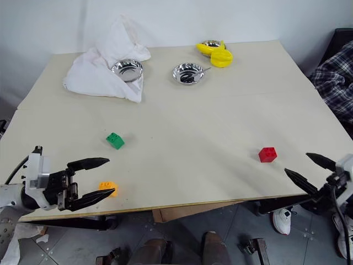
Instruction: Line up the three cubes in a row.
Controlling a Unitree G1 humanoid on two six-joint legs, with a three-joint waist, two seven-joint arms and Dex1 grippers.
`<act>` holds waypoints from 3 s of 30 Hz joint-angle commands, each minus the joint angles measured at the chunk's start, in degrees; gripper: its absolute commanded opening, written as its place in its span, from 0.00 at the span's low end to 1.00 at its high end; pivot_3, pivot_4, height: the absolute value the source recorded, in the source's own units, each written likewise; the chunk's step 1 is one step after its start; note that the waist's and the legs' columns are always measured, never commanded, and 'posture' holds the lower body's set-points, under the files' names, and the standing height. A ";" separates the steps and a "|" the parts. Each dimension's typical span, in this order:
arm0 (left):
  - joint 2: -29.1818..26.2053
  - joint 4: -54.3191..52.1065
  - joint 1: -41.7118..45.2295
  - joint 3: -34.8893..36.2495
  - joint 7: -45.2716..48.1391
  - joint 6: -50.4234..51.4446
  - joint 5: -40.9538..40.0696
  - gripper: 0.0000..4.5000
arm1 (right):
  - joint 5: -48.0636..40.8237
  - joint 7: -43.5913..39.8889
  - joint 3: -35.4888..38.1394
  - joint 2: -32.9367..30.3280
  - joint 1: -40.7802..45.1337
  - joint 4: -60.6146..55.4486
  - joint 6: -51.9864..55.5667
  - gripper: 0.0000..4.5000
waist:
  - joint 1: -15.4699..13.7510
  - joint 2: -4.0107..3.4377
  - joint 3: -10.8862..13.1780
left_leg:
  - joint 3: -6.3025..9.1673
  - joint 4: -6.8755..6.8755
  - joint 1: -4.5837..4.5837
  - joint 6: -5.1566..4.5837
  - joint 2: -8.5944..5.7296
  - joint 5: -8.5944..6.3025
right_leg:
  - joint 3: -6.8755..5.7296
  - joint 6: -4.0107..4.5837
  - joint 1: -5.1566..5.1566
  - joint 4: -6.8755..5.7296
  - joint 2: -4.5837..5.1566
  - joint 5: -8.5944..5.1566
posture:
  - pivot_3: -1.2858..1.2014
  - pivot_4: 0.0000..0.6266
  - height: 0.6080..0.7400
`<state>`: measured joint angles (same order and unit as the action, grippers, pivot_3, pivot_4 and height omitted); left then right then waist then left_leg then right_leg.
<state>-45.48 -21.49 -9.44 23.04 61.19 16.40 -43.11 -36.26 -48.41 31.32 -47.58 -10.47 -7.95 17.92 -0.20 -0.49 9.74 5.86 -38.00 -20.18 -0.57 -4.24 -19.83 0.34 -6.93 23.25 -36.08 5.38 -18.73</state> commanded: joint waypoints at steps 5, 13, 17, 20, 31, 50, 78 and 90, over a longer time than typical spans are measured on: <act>0.99 -1.10 1.97 -1.14 0.35 -0.32 0.21 1.00 | -0.02 20.99 -6.94 1.40 7.32 -14.67 22.35 1.00 | -0.82 0.01 0.00 | 0.02 -0.01 -0.07 -0.05 -0.04 -0.03 | 0.00 -0.01 0.07 0.04 0.03 0.01 | 0.52 0.24 1.00; 2.18 -1.77 2.64 -1.91 0.08 -1.31 1.30 1.00 | 7.08 26.30 -9.08 3.44 11.14 -10.80 22.36 1.00 | -1.19 0.01 0.00 | 0.00 -0.01 -0.15 -0.08 -0.07 -0.05 | -0.02 -0.06 0.14 0.05 0.04 0.04 | 0.52 0.24 1.00; 2.89 -1.94 2.18 -1.97 -0.17 -1.84 1.97 1.00 | 7.51 26.34 -9.13 3.72 11.01 -9.32 24.63 1.00 | -1.11 0.01 0.00 | -0.02 -0.01 -0.15 -0.08 -0.07 -0.05 | -0.02 -0.07 0.15 0.04 0.03 0.04 | 0.52 0.24 1.00; 3.27 -1.91 2.17 -2.02 -0.29 -2.12 2.43 1.00 | 6.88 26.02 -9.62 4.37 10.63 -9.79 26.94 1.00 | -1.11 0.01 0.00 | -0.01 -0.01 -0.14 -0.08 -0.06 -0.05 | -0.02 -0.07 0.15 0.02 0.03 0.04 | 0.52 0.24 1.00; 3.86 -0.70 2.94 -2.57 0.39 -3.61 3.83 1.00 | 8.83 22.38 -10.77 5.55 13.36 -5.82 23.47 0.33 | -1.10 0.01 0.00 | -0.02 -0.01 -0.14 -0.08 -0.06 -0.05 | -0.02 -0.07 0.15 0.02 0.03 0.04 | 0.52 0.24 1.00; 3.49 3.23 1.58 -3.02 4.11 -7.60 7.25 1.00 | 23.71 -44.09 -43.21 5.23 56.50 54.24 -35.90 0.33 | 1.24 0.17 0.11 | -0.08 -0.02 -0.09 -0.04 0.00 -0.07 | -0.08 -0.07 0.22 -0.02 0.02 0.05 | 0.52 0.24 1.00; 3.35 2.26 0.31 -0.97 1.77 -7.59 7.00 1.00 | 22.19 -44.09 -53.34 12.78 65.63 67.49 -43.75 0.61 | 1.84 0.17 0.11 | -0.02 -0.12 -0.10 0.02 0.02 -0.11 | -0.16 -0.05 0.26 -0.17 0.01 0.05 | 0.52 0.24 1.00; 6.47 4.75 -3.72 4.76 -2.09 -10.29 7.65 1.00 | 13.11 -44.09 -45.77 3.08 59.50 56.71 -43.88 0.99 | 1.58 0.16 0.12 | -0.02 -0.10 -0.15 -0.01 -0.01 -0.12 | -0.17 -0.05 0.33 -0.20 0.05 0.05 | 0.52 0.24 1.00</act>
<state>-39.23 -16.86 -11.95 24.65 60.20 7.18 -35.23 -20.22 -88.93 -17.19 -42.64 50.10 52.15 -25.88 1.38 -0.33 9.86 5.84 -38.11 -20.33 -0.59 -4.24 -19.96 0.17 -6.98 23.59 -36.28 5.42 -18.68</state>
